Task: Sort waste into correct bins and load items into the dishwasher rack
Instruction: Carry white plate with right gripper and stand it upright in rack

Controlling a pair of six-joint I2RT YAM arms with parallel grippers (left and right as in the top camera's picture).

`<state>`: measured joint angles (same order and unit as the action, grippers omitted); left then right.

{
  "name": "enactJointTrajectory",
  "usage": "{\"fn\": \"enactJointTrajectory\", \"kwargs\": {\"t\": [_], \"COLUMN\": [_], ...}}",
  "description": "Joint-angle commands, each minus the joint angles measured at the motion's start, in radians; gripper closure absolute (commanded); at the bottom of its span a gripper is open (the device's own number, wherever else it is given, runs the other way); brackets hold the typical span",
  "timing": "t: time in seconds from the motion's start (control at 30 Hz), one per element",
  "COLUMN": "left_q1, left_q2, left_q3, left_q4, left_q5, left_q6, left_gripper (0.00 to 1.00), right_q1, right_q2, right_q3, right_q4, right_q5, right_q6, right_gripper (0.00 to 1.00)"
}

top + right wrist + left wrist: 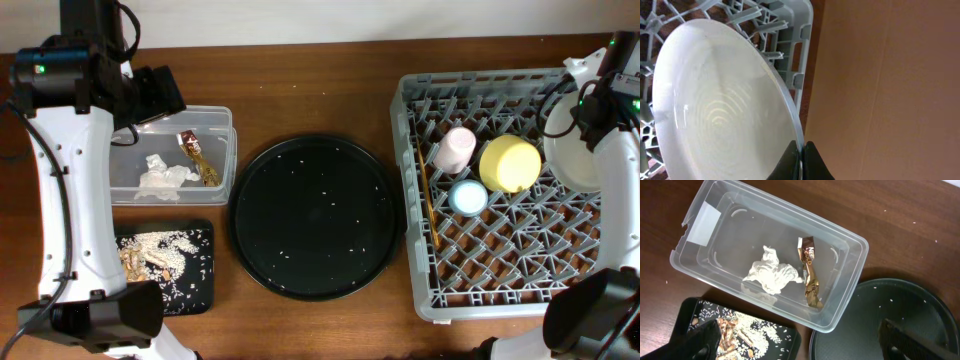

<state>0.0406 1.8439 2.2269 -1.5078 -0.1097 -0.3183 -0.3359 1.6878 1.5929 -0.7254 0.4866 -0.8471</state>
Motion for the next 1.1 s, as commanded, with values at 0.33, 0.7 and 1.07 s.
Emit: {"fn": "enactJointTrajectory", "kwargs": {"t": [0.33,0.7,1.07], "left_q1": [0.003,0.003,0.003], "left_q2": [0.002,0.002,0.002], "left_q3": [-0.001,-0.001,-0.001], "left_q4": [-0.001,-0.001,-0.001], "left_q5": [-0.011,-0.011,-0.011], "left_q6": [-0.007,-0.007,-0.007], "left_gripper": [0.0,0.0,0.0], "right_q1": [0.051,-0.031,-0.002], "right_q2": [0.003,-0.138,-0.143], "right_q3": [-0.041,-0.006,-0.006], "right_q4": [0.014,-0.237,-0.274], "right_q5": [-0.133,-0.841,-1.34], "right_q6": [0.177,0.864,0.863], "right_gripper": [0.4,0.04,0.02]}}
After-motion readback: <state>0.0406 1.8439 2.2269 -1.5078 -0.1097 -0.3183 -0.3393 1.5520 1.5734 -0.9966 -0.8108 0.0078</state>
